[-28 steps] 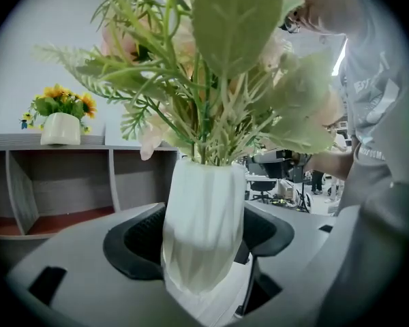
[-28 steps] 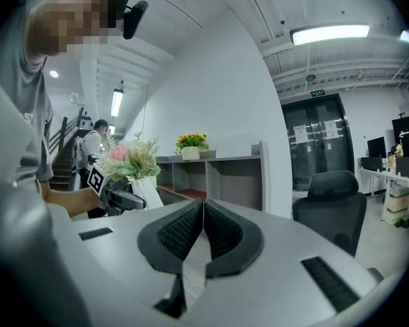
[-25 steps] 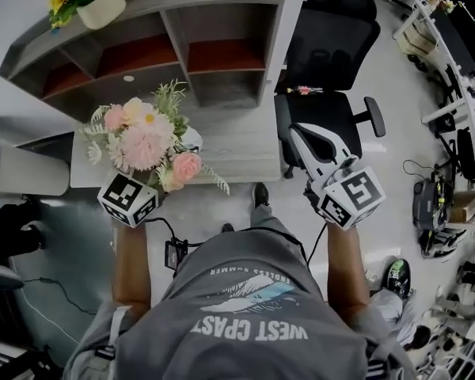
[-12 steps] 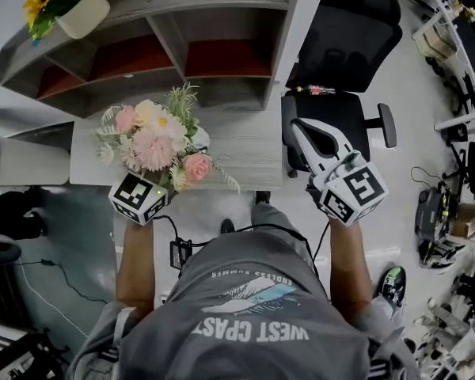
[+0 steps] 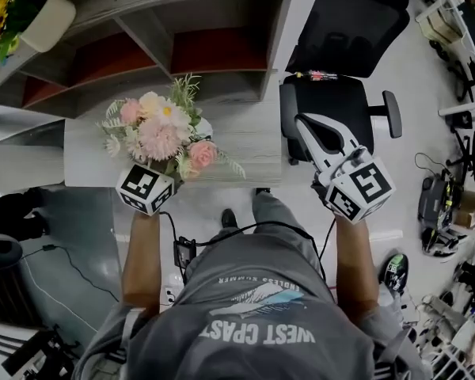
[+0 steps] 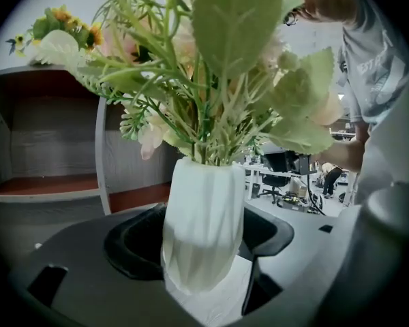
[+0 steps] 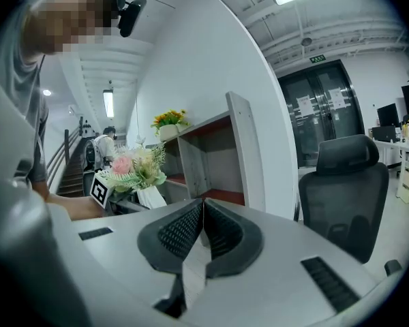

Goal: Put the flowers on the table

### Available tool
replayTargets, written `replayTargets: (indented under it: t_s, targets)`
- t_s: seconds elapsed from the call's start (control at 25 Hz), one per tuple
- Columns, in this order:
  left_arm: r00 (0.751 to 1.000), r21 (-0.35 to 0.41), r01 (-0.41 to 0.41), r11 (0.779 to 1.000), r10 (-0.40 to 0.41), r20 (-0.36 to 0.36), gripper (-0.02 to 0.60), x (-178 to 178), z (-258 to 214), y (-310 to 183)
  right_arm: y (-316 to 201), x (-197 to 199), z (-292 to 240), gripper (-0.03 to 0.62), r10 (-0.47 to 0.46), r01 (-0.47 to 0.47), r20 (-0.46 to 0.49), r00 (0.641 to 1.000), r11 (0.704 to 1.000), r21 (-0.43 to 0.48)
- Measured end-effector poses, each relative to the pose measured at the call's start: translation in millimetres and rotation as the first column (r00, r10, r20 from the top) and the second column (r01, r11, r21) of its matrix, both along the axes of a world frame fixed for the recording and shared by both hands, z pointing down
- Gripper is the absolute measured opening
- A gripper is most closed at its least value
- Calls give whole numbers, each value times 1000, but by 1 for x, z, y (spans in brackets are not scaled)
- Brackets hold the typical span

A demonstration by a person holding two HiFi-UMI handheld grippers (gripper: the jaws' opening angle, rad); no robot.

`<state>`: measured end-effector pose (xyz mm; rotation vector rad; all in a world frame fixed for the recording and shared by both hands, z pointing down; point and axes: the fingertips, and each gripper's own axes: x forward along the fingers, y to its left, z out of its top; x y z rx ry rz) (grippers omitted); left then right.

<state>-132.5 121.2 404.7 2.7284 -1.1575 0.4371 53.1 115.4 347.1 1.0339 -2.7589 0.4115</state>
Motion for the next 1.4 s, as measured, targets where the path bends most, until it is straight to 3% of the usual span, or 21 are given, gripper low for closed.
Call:
replayTargets:
  t_s: [0.36, 0.64, 1.0, 1.4]
  targets:
    - [1000, -16, 17, 1000, -17, -10, 345, 0, 6, 1, 14, -2, -5, 29, 10, -10, -15, 1000, 999, -36]
    - [999, -59, 21, 998, -23, -31, 345, 24, 67, -29, -7, 20, 39, 29, 22, -25, -29, 999, 995, -92]
    - [998, -70, 36, 997, -39, -44, 345, 42, 103, -44, -12, 41, 55, 29, 31, -35, -36, 999, 992, -122]
    - [997, -77, 51, 996, -56, -54, 345, 42, 134, -51, -14, 35, 65, 29, 24, -29, -37, 999, 989, -146]
